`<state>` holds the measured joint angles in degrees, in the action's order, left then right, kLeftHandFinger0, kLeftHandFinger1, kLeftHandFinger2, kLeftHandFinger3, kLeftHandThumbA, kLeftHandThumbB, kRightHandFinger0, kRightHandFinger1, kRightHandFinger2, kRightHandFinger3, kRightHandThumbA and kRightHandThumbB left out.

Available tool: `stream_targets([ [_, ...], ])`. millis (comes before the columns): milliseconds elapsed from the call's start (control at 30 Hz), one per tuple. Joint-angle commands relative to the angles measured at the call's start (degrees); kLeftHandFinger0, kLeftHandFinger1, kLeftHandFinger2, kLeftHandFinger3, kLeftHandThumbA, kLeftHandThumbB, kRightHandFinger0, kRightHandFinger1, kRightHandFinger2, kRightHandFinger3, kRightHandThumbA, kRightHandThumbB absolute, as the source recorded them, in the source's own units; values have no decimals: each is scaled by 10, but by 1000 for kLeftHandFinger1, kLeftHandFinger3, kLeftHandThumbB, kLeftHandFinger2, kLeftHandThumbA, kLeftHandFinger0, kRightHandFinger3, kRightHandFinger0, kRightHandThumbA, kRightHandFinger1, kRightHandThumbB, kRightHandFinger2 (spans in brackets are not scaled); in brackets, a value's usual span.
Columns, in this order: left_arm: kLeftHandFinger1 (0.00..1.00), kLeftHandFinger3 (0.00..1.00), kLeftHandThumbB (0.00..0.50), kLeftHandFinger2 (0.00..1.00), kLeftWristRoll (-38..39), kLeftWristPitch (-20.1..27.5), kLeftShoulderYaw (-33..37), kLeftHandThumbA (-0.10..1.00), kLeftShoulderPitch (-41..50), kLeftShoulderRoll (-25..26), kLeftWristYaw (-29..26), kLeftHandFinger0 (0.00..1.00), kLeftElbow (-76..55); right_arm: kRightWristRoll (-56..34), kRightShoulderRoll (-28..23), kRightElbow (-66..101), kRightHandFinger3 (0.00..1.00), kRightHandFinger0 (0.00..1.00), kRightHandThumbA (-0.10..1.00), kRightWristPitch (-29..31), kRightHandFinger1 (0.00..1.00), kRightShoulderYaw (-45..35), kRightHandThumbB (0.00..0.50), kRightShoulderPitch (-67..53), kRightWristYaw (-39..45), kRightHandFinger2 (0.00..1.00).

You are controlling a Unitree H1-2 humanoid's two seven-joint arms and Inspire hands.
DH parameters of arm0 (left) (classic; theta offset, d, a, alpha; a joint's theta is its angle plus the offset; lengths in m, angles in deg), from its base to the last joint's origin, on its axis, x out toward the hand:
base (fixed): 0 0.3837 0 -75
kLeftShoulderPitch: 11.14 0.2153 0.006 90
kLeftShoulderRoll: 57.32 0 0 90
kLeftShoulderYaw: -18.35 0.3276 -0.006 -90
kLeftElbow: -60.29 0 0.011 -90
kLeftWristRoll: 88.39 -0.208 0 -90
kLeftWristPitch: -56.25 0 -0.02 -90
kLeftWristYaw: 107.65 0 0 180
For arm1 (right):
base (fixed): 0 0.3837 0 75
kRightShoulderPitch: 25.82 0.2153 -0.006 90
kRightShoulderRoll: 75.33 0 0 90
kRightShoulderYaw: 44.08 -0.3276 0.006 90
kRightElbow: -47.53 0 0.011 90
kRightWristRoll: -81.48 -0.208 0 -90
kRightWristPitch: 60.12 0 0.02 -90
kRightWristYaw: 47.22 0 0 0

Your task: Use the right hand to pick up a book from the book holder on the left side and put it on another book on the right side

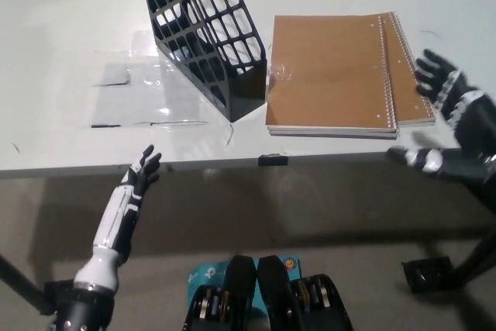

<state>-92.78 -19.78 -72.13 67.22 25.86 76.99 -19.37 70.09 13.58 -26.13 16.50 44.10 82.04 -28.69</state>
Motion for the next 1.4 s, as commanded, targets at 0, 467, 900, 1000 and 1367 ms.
stream_targets([
  [0, 1000, 1000, 212, 1000, -5, 10, -9, 1000, -22, 19, -7, 1000, -17, 82, 26, -14, 1000, 1000, 1000, 132, 1000, 30, 256, -7, -29, 1000],
  [467, 1000, 1000, 235, 1000, -3, 12, -6, 1000, 15, 18, -7, 1000, -22, 124, 54, -179, 1000, 1000, 1000, 185, 1000, 48, 235, -35, -56, 1000],
  [900, 1000, 1000, 189, 1000, 19, 7, 1, 1000, 87, 17, 11, 1000, -49, 127, 64, -192, 1000, 1000, 983, 199, 1000, 54, 219, -101, -58, 1000],
  [1000, 1000, 1000, 197, 1000, 20, 2, 1, 1000, 88, 16, 11, 1000, -48, 125, 65, -196, 1000, 1000, 978, 201, 1000, 53, 225, -100, -58, 1000],
  [1367, 1000, 1000, 180, 1000, 13, 3, 2, 1000, 85, 17, 8, 1000, -48, 126, 64, -197, 1000, 1000, 980, 192, 1000, 52, 254, -95, -57, 1000],
])
